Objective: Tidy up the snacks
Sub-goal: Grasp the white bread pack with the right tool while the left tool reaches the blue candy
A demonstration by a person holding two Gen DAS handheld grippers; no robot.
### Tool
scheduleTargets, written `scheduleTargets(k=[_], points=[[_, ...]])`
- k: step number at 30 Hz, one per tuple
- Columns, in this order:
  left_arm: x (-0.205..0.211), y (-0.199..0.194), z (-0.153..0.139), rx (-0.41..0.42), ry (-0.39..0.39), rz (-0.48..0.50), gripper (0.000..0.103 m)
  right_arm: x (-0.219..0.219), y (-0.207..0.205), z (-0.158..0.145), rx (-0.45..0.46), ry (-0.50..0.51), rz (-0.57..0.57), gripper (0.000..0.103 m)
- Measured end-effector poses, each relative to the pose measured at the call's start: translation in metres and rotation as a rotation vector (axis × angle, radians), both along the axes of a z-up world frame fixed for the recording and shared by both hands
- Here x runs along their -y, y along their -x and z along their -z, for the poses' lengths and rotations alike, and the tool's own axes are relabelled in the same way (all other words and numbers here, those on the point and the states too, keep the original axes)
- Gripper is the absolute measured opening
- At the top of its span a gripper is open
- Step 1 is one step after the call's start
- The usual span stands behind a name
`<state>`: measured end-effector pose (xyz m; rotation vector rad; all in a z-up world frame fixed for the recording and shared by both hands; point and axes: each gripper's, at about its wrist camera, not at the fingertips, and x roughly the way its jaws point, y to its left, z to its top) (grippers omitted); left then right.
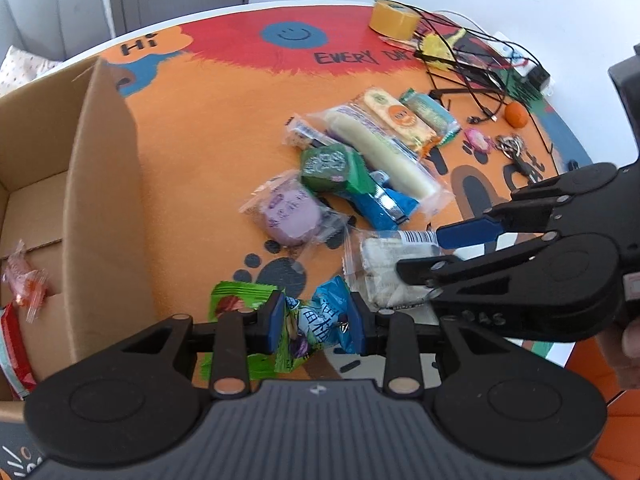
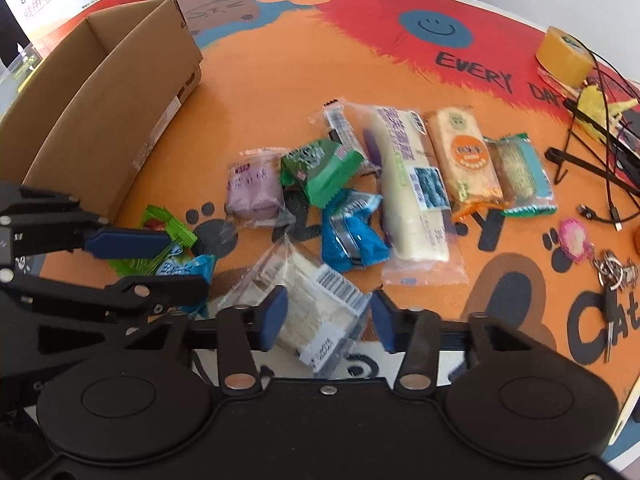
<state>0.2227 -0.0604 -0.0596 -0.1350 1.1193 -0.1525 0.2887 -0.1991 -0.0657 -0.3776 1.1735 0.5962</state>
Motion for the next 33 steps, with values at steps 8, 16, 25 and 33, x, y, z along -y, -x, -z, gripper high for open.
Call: scheduleTargets(k=[8,16,25,33], points=[[0.017,0.002,0.011,-0.003,-0.056,0.051,0.044,0.018,0.008,0.002,-0.011,0.017,0.028,0.007],[0.01,0.001,0.023,-0.007,-0.067,0.013,0.05,0.019,0.01,0.0,0.001,0.028,0.043,0.011],[0.005,-0.001,0.024,0.025,-0.044,0.001,0.006,0.014,0.012,-0.009,0.003,0.021,0.046,0.05],[-0.003,0.002,0.009,0.048,0.0,0.006,0.0,0.013,0.002,-0.013,-0.016,0.003,0.095,0.06]])
